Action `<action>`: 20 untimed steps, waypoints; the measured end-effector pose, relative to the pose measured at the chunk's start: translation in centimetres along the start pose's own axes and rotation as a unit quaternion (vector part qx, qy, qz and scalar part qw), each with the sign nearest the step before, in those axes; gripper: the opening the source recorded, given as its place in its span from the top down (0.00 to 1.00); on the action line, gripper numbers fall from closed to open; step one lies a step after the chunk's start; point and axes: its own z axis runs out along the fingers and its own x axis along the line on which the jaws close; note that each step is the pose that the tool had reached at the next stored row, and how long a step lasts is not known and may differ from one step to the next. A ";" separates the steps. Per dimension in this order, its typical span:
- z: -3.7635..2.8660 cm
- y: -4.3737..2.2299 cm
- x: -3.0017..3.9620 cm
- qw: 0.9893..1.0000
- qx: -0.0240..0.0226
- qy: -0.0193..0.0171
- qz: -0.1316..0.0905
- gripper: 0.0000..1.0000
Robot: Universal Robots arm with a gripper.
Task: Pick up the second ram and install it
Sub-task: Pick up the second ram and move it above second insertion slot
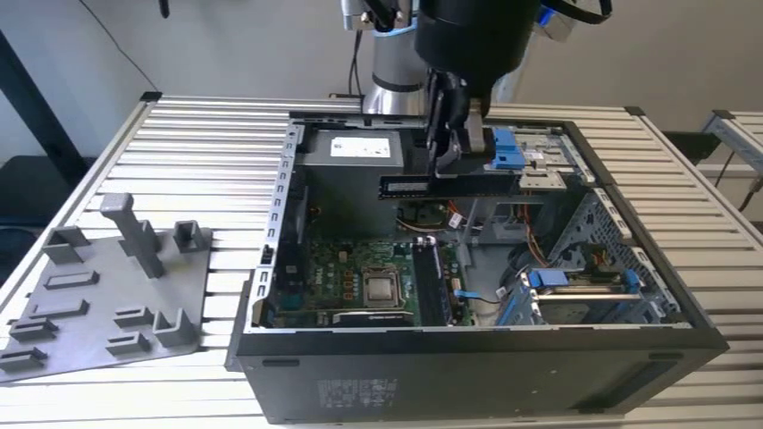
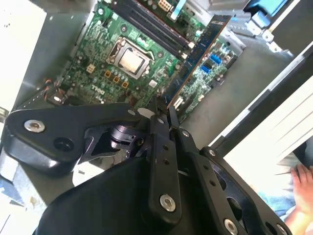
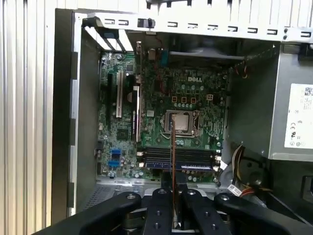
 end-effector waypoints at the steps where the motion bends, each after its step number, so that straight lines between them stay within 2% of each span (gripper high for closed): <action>1: 0.01 -0.37 0.02 1.000 0.000 0.000 0.000 0.86; 4: 0.03 -0.97 0.05 1.000 0.000 0.000 0.002 0.86; 9: 0.06 -1.03 0.04 1.000 0.000 0.000 0.025 0.86; 16: 0.07 -1.13 0.05 1.000 0.000 0.000 0.027 0.86; 18: 0.07 -1.14 -0.16 1.000 0.000 0.000 0.027 0.86; 20: 0.08 -1.17 -0.83 1.000 0.000 0.000 0.027 0.86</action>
